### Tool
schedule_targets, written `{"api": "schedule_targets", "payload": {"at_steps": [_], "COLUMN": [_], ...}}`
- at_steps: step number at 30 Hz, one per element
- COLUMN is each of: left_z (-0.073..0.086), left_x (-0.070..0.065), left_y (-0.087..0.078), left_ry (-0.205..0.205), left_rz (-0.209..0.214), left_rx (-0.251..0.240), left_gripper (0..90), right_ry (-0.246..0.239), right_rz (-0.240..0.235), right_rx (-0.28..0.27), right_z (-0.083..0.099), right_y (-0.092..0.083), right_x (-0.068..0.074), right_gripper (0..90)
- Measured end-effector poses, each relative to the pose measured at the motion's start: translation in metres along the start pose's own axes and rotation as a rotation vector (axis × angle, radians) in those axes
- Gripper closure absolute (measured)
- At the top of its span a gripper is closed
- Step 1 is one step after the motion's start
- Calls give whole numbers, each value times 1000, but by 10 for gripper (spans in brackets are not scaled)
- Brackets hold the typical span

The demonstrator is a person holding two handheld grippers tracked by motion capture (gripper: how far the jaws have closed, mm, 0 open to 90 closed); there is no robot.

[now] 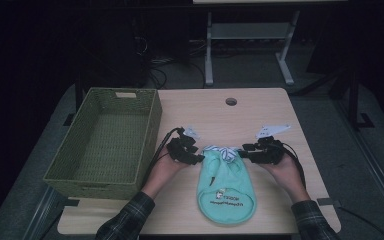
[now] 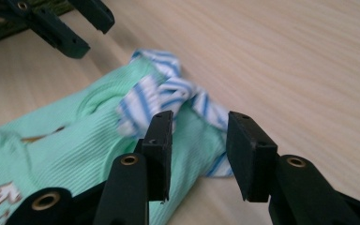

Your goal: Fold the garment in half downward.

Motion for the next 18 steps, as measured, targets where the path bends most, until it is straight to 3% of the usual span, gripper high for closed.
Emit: {"api": "schedule_targets", "payload": {"at_steps": [10,17,18], "left_z": [-22,-25,-24], "left_x": [22,23,23], "left_y": [18,32,35], "left_ry": [-27,-27,-12], "left_rz": [-12,-10,-18], "left_rx": [-37,-32,-19], "left_gripper": [499,491,490], "right_ry": [58,75,75], "right_rz": [-9,-22,-27], "right_rx": [5,31,27], "right_z": [2,14,15], "right_y": [16,30,31], "right_x": [-19,-22,-22], "right_gripper": [601,598,599]}}
Point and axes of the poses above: each handheld gripper's, and its own axes: y roughly forward along the jaws, z roughly out of its underside, x roughly to its left, the point moved 7 cm from there along y, roughly forward along the jaws, and after that the axes turned 8 degrees about -y, right-handed, at the moved point
